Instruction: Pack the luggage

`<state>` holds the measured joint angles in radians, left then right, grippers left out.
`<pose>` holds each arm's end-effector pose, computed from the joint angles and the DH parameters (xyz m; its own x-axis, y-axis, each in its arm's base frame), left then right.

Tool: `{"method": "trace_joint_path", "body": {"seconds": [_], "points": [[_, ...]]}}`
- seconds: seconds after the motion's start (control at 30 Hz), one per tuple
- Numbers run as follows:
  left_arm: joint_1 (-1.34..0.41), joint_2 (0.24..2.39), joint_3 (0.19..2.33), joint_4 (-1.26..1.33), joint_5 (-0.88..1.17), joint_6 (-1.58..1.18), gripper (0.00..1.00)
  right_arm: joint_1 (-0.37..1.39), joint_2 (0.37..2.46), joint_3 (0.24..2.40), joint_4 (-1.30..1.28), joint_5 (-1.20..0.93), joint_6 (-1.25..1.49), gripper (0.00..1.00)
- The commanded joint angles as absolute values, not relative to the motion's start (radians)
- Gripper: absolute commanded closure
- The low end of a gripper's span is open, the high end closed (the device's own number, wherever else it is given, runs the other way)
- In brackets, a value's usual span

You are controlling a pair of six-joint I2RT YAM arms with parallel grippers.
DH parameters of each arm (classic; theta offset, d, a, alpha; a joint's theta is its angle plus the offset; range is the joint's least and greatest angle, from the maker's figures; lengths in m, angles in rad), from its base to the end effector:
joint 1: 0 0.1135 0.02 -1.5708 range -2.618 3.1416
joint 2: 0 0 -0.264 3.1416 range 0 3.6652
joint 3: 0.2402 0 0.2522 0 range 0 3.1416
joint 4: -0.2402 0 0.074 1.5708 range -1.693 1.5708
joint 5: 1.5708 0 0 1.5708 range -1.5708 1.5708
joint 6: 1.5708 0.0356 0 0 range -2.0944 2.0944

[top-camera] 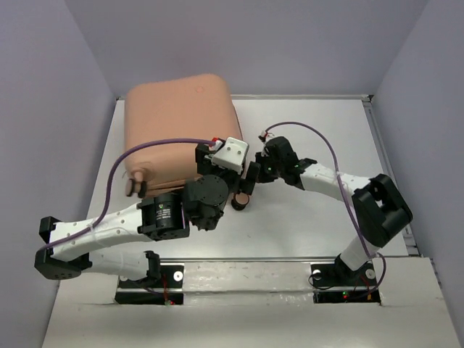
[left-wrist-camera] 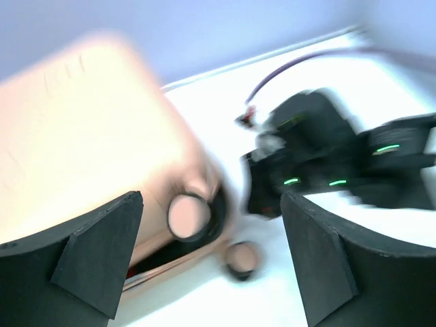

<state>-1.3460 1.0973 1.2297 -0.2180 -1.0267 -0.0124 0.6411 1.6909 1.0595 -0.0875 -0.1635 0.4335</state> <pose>0.0802 -0.2141 0.4324 -0.0229 0.0716 -0.9972 0.3143 0.9474 0.0608 0.2906 0.2241 0.2076 -0.7681 -0.0560 -0.6379 -0.4029 0.8166 0.4134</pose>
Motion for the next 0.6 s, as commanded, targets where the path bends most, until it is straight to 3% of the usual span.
{"method": "trace_joint_path", "body": {"seconds": [0.0,0.1,0.2,0.27,0.33,0.37,0.43,0.47,0.53,0.57], "points": [[-1.396,1.092,1.402,-0.052,-0.865,-0.101,0.04,0.548,1.512,0.909,-0.057,-0.103,0.425,0.93],[-1.391,1.100,1.430,-0.043,-0.902,-0.101,0.04,0.490,1.414,0.832,-0.066,-0.101,0.422,0.93],[-1.269,1.126,1.512,-0.141,-0.885,-0.168,0.06,0.431,1.284,0.781,-0.135,-0.060,0.416,0.93],[-1.125,1.152,1.557,-0.241,-0.775,-0.248,0.08,0.422,1.204,0.785,-0.155,-0.051,0.414,0.93],[-0.849,1.172,1.565,-0.282,-0.609,-0.285,0.12,0.422,1.161,0.804,-0.178,-0.108,0.417,0.88],[-0.754,1.178,1.565,-0.285,-0.557,-0.304,0.13,0.422,1.148,0.814,-0.179,-0.139,0.420,0.80],[-0.502,1.202,1.562,-0.296,-0.410,-0.331,0.13,0.422,1.126,0.841,-0.170,-0.219,0.425,0.55],[-0.430,1.209,1.557,-0.295,-0.356,-0.345,0.13,0.436,1.117,0.850,-0.169,-0.236,0.423,0.30],[-0.268,1.215,1.514,-0.276,-0.244,-0.368,0.11,0.491,1.123,0.903,-0.173,-0.244,0.399,0.10],[-0.229,1.213,1.497,-0.269,-0.217,-0.377,0.10,0.521,1.138,0.926,-0.178,-0.236,0.390,0.06]]}}
